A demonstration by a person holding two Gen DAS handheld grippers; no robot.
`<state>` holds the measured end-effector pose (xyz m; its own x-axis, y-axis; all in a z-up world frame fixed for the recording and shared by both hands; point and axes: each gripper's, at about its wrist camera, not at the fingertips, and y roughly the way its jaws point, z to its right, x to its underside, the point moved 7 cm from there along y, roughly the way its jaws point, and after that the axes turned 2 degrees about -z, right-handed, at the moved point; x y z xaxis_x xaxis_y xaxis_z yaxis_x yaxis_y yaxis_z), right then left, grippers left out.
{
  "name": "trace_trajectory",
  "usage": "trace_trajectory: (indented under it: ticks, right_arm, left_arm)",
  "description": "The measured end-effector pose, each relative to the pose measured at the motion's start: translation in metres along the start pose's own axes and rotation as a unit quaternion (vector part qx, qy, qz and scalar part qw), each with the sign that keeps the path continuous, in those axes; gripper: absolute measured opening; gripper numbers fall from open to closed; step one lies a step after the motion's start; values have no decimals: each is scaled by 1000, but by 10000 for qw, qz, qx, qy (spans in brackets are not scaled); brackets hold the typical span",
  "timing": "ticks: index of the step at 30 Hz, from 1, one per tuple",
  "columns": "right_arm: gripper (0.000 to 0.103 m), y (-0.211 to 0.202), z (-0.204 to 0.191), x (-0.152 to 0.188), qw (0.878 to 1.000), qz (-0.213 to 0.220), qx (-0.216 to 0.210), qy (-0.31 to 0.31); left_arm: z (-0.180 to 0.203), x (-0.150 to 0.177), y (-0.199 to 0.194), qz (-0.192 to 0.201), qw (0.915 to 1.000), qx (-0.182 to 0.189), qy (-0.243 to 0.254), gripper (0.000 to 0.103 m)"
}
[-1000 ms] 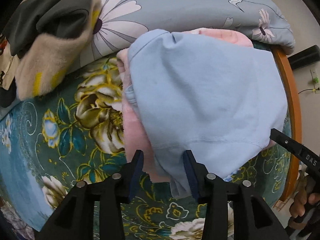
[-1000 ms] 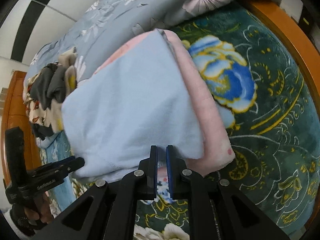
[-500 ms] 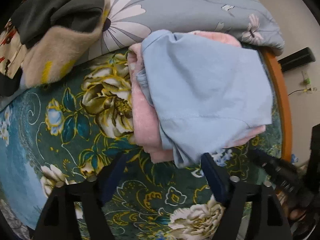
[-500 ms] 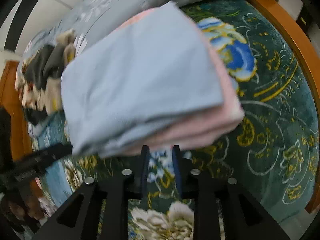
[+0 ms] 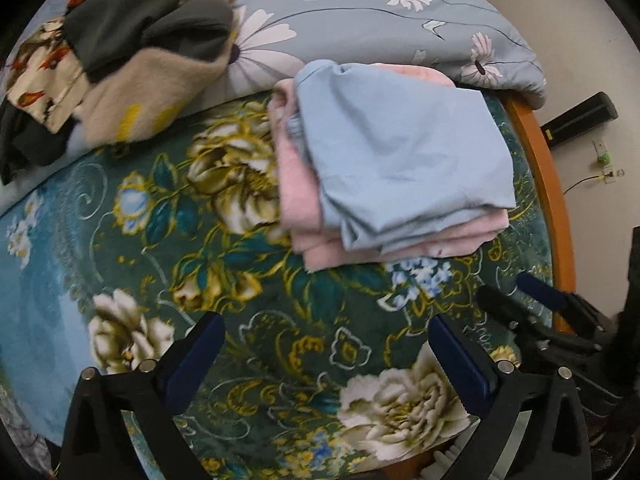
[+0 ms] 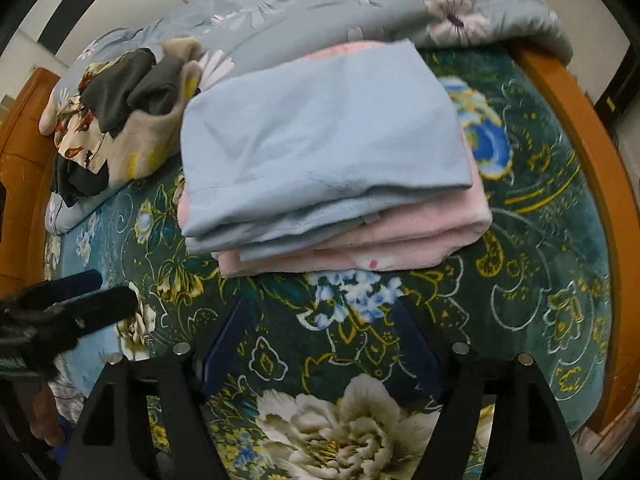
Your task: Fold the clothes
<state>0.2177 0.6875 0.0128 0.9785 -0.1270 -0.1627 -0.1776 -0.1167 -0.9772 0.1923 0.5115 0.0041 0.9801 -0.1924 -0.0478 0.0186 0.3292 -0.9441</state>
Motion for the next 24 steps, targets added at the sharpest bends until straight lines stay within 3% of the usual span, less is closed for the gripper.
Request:
trace_trajectory:
  ticks: [2,4,6,13,17,22,24]
  right_arm:
    - [78,-6,-2,1,9999,112,47,-76]
    - [94,-13,-6,4,9996,231,97,-155]
    - [98,-19,-9,7,9990,369,142,-216]
    - [103,-36,-18,20,9956,788,332,-374]
    - [103,-39,-22,27,9931,909,483,-570]
    - [103,-41,-23,35,9912,961,595,-685]
    - [103,-43,-23,37,9906,978,645,-709]
  left_arm:
    - [-3,6,-5,25,9999,61,-118,103]
    - [-5,9,-10,83,9997,135,-203,103]
    - [-7,11,-16,185,9994,153,-258,103]
    - [-14,13,-38,833,9953,-449,-226,103]
    - [-7,15,-43,1191,9910,-606,25,103]
    - [9,18,-38,1244,9860,-949,581,103]
    - [13,22,-37,1279,9858,-927,573,103]
